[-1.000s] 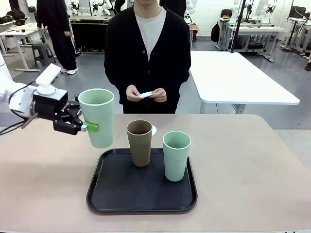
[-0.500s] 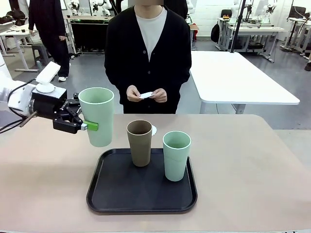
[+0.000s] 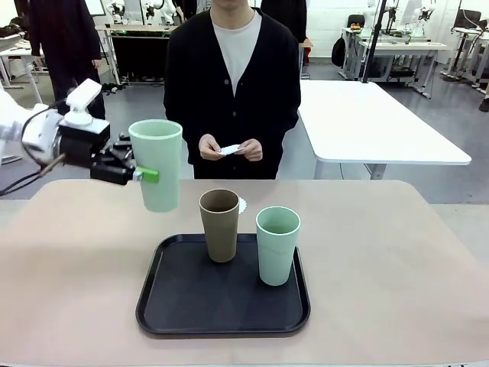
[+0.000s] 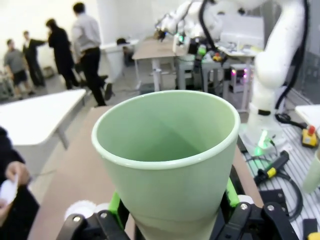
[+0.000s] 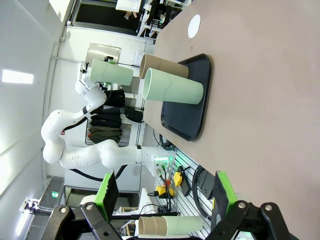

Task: Place coasters on the table and set cups on them.
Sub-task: Pick up one Reusable plastic cup and place it on a coaster set by the human.

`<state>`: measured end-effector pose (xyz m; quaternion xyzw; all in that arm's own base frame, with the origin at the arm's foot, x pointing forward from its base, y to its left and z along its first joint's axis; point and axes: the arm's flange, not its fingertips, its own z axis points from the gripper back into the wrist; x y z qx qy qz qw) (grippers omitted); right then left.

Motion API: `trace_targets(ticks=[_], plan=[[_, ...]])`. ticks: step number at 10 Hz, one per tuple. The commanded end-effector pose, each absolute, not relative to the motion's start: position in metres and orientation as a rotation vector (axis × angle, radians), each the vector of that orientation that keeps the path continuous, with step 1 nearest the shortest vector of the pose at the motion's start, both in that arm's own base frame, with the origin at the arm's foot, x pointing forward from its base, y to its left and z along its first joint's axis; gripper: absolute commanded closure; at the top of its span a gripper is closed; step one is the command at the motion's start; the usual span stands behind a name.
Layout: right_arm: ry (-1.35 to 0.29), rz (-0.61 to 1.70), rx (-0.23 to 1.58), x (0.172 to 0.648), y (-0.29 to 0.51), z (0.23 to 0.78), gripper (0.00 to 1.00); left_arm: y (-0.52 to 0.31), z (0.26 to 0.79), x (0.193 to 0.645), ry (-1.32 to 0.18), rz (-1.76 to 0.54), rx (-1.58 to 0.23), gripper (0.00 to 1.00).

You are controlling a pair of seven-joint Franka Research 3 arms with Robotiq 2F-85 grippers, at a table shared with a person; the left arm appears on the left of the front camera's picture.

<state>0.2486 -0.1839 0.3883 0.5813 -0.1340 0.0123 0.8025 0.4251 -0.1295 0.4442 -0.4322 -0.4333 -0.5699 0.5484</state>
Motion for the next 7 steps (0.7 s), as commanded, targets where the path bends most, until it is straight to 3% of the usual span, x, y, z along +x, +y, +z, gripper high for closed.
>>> trace_targets(ticks=[1, 3, 7], plan=[[-0.302, 0.033, 1.254, 0.249, -0.184, 0.389, 0.0, -0.147, 0.463, 0.461, -1.008, -1.27, -1.056, 0.13], [-0.302, 0.033, 1.254, 0.249, -0.184, 0.389, 0.0, -0.159, 0.471, 0.489, -1.01, -1.255, -1.025, 0.13], [-0.302, 0.033, 1.254, 0.249, -0.184, 0.389, 0.0, -0.158, 0.439, 0.543, -1.078, -1.305, -1.02, 0.13]])
